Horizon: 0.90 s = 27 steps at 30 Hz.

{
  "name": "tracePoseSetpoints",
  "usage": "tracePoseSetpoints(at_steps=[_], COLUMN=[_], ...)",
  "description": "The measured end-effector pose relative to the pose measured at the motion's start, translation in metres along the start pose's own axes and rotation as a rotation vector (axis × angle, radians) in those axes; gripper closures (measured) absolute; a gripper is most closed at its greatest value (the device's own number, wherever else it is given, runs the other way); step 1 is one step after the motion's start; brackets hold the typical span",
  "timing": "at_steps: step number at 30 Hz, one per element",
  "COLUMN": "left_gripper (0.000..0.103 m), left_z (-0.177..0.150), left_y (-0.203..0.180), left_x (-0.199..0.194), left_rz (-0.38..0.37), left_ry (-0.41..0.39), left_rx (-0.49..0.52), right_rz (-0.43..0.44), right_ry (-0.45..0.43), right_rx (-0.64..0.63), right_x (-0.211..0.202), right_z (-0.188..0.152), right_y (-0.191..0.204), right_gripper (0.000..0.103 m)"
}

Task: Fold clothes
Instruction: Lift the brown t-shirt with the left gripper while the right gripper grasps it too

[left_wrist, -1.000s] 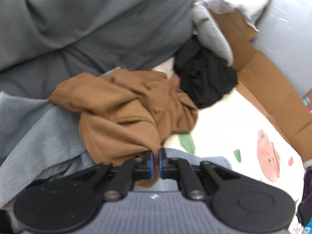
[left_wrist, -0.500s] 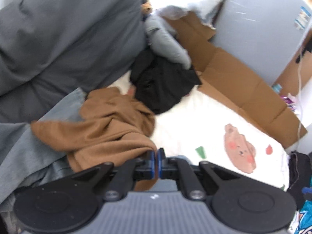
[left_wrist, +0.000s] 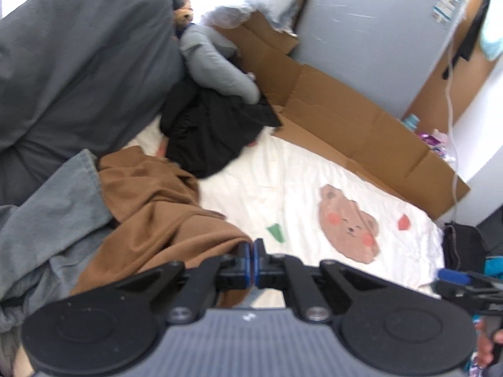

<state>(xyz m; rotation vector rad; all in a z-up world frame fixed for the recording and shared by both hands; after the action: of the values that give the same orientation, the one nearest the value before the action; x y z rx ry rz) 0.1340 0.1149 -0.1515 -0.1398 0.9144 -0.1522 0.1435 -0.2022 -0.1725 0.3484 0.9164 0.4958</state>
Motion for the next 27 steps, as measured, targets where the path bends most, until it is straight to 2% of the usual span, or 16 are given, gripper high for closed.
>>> tracePoseSetpoints(at_steps=[4, 7, 10, 13, 15, 17, 18, 20, 27], left_gripper=[0.103, 0.103, 0.103, 0.103, 0.095, 0.072, 0.066, 0.047, 0.034], left_z=[0.005, 0.009, 0.003, -0.01, -0.018, -0.026, -0.031, -0.039, -0.089], left_y=[-0.043, -0.074, -0.075, -0.057, -0.038, -0.016, -0.003, 0.023, 0.102], left_x=[-0.007, -0.008, -0.001, 0.014, 0.026, 0.033, 0.037, 0.045, 0.081], left_rz=[-0.104, -0.133, -0.109, -0.05, -0.001, 0.042, 0.064, 0.108, 0.242], left_ry=[-0.014, -0.013, 0.02, 0.087, 0.114, 0.128, 0.129, 0.13, 0.24], left_rx=[0.055, 0.128, 0.137, 0.109, 0.09, 0.058, 0.043, 0.012, -0.104], right_rz=[0.047, 0.07, 0.073, 0.068, 0.065, 0.066, 0.065, 0.066, 0.12], right_ry=[0.016, 0.02, 0.037, 0.051, 0.071, 0.09, 0.095, 0.107, 0.145], right_rx=[-0.047, -0.055, -0.044, -0.033, -0.015, 0.002, 0.008, 0.015, 0.035], right_x=[0.012, 0.016, 0.021, 0.025, 0.031, 0.038, 0.042, 0.053, 0.087], right_z=[-0.007, -0.011, -0.018, -0.026, -0.032, -0.039, -0.042, -0.049, -0.066], right_y=[0.022, 0.032, 0.033, 0.029, 0.024, 0.019, 0.017, 0.012, 0.005], right_gripper=[0.019, 0.019, 0.019, 0.019, 0.017, 0.015, 0.015, 0.015, 0.015])
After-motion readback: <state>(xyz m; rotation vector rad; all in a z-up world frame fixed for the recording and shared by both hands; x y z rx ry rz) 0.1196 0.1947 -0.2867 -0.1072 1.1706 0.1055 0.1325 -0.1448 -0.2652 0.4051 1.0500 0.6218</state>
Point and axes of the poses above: each gripper's, at about its wrist camera, not at the fingertips, and x roughly the way its jaws point, y to its left, z to its top, the point moved 7 cm from there along x, roughly the way its jaws point, and after that the axes turned 7 degrees about x, right-handed, at the moved point
